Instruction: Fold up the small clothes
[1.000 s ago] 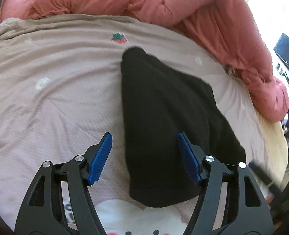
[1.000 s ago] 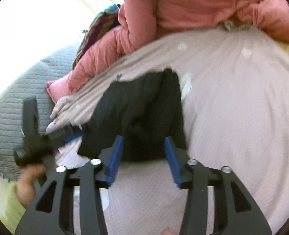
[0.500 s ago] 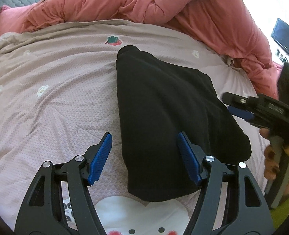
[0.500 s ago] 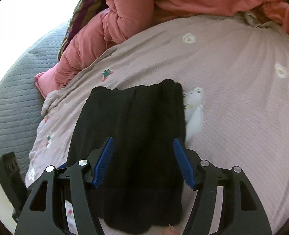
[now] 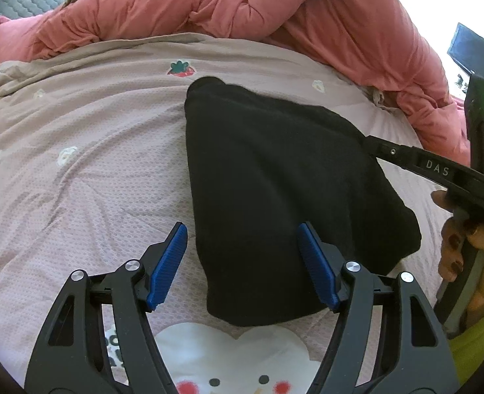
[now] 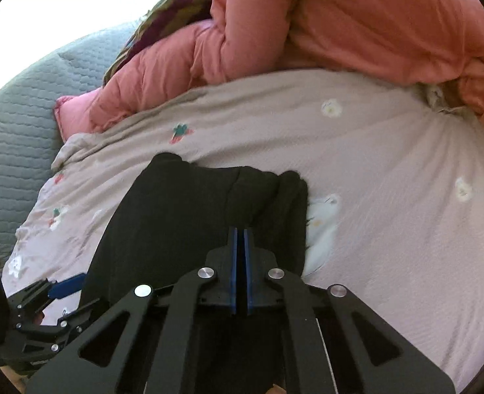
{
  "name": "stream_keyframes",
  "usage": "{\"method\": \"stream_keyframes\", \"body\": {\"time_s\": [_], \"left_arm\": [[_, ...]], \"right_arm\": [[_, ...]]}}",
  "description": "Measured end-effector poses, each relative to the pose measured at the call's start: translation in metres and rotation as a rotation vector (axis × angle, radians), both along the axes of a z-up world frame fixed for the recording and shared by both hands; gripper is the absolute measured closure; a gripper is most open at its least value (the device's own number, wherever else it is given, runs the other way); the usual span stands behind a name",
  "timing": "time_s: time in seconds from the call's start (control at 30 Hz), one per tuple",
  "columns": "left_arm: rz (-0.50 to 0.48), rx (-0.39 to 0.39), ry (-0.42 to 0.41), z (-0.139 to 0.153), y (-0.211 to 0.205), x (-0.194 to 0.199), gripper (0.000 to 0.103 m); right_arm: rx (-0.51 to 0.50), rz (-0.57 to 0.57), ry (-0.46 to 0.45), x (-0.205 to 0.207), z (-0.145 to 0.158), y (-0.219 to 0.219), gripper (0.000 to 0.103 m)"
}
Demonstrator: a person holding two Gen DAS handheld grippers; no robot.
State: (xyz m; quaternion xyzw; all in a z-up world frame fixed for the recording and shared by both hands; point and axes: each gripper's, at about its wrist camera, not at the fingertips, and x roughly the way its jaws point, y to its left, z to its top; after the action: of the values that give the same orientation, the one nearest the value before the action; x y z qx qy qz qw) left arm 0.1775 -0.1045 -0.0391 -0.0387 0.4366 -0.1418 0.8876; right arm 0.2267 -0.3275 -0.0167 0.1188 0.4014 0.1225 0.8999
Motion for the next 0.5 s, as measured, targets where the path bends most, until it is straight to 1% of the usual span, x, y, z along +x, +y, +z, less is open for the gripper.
{"method": "stream_keyframes", "body": {"time_s": [0.07, 0.13, 0.3, 0.4, 0.47, 0.5], "left_arm": [[-0.001, -0.002, 0.003, -0.002, 0.000, -0.001, 0.039], [-0.004, -0.002, 0.005, -0.003, 0.000, -0.001, 0.039], [-0.008, -0.005, 0.007, -0.005, 0.001, -0.001, 0.038], [-0.006, -0.008, 0.009, -0.005, 0.003, -0.002, 0.038], [-0.004, -0.011, 0.009, -0.006, 0.005, -0.002, 0.038], [-0.002, -0.011, 0.009, -0.006, 0.005, -0.002, 0.038]], "right_arm": [[-0.033, 0.003, 0.033, 0.002, -0.012, 0.003, 0.100], [-0.075, -0.001, 0.037, 0.001, -0.021, 0.007, 0.099], [-0.116, -0.025, 0.034, -0.002, -0.026, 0.008, 0.098], [-0.123, -0.045, 0.036, -0.007, -0.020, 0.004, 0.086], [-0.102, -0.061, 0.023, -0.015, -0.012, -0.002, 0.084], [-0.089, -0.066, 0.005, -0.022, -0.006, -0.004, 0.081]]}}
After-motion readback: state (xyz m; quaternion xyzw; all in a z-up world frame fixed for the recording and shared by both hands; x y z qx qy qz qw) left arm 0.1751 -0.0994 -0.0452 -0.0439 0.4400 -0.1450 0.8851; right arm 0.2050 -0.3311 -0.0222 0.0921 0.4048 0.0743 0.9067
